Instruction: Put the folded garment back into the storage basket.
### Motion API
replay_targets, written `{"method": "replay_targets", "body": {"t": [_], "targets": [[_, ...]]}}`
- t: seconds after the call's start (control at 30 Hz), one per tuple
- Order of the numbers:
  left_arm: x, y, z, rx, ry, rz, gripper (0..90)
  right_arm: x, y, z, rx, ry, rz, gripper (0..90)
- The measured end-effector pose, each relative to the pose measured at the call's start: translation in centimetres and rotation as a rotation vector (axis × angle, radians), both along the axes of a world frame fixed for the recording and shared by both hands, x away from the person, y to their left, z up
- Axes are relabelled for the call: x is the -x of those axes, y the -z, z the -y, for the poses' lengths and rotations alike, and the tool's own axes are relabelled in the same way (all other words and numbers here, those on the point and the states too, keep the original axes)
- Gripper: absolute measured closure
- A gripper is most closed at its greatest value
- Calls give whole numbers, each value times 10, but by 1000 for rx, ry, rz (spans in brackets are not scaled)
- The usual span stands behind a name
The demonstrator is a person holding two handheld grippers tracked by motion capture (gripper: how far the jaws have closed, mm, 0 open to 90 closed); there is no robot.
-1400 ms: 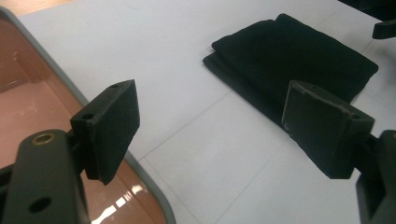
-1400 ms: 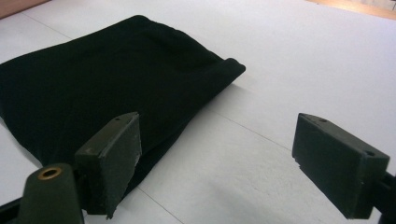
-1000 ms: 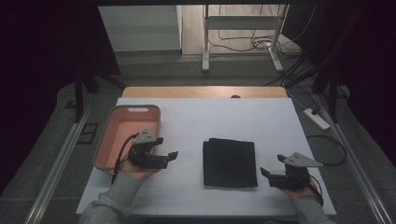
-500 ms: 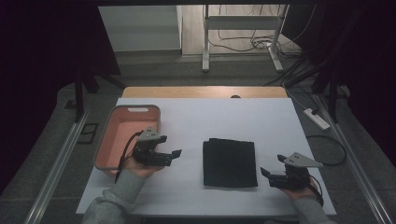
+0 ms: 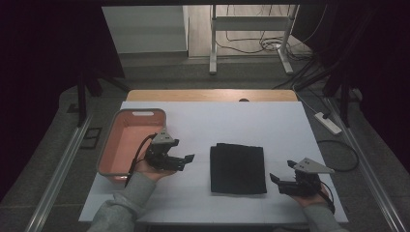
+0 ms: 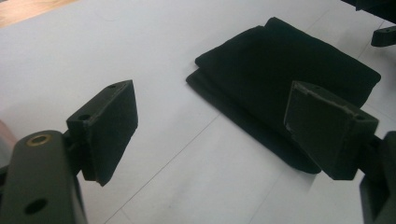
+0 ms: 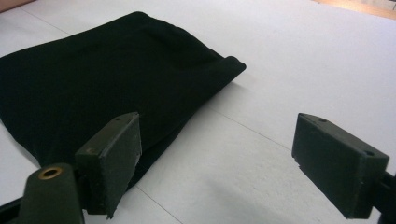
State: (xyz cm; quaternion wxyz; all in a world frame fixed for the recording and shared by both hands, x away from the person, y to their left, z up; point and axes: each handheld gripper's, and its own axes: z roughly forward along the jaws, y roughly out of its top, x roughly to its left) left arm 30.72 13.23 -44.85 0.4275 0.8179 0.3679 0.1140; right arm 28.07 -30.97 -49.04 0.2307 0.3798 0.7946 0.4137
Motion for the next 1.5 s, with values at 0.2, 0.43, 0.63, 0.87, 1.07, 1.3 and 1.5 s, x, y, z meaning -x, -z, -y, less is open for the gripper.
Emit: {"method": "replay_targets", "body": {"t": [0.2,0.43,0.63,0.87,1.07,1.3,1.5], "targets": [[-4,-2,9,-7,14,-4,175,0,-1,0,-2,1,2,166],[-8,-3,17,-9,21,-6,175,0,-1,1,-2,0,3,166],[-13,-1,26,-12,28,-12,175,0,0,0,0,0,2,165],[-21,4,31,-26,17,-26,173,0,0,1,0,0,3,165],[-28,8,37,-36,14,-35,174,0,0,1,1,-1,2,166],[-35,14,47,-51,21,-50,169,-1,1,0,4,0,-2,165],[-40,17,54,-63,30,-64,169,-1,1,1,5,-1,-3,165]]}}
